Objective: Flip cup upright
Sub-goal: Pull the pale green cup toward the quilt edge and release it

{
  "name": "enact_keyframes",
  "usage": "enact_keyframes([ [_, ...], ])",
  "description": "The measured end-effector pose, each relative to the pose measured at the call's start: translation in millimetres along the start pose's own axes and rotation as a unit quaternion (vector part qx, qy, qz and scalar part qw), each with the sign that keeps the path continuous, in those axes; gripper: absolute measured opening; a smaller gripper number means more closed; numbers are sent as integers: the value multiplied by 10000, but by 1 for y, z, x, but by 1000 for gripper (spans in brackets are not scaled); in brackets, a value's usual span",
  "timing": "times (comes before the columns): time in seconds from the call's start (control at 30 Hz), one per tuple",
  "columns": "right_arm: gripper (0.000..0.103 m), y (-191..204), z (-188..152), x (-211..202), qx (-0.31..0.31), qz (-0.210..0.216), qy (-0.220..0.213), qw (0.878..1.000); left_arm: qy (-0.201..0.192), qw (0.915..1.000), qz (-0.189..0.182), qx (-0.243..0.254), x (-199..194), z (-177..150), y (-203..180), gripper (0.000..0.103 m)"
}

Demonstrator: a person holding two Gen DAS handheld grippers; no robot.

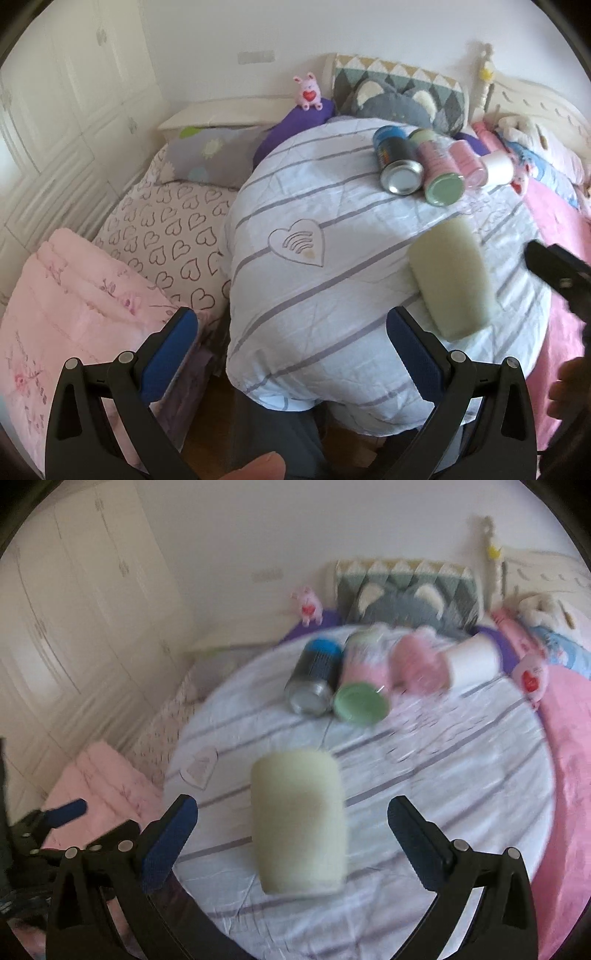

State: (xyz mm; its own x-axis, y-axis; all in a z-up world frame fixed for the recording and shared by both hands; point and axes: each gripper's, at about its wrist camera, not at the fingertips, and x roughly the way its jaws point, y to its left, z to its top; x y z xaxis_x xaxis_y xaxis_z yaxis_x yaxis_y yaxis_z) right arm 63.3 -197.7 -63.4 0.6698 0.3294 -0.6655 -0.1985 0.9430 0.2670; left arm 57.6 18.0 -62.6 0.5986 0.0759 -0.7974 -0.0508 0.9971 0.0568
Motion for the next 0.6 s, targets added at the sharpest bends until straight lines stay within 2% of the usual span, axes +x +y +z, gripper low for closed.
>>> enact_keyframes([
  [0.13,103,-8,-1,-43,131,-215,-386,9989,-117,9999,-79,84,-16,-2,-11,103],
  [0.27,103,-12,-11,-64,230,-415,-545,9974,-213,9994,-167,203,-30,-6,-23,103],
  [0.6,103,-28,-35,-73,482,-424,-441,9970,-271,9989,-279,265,-52,-17,-33,103],
])
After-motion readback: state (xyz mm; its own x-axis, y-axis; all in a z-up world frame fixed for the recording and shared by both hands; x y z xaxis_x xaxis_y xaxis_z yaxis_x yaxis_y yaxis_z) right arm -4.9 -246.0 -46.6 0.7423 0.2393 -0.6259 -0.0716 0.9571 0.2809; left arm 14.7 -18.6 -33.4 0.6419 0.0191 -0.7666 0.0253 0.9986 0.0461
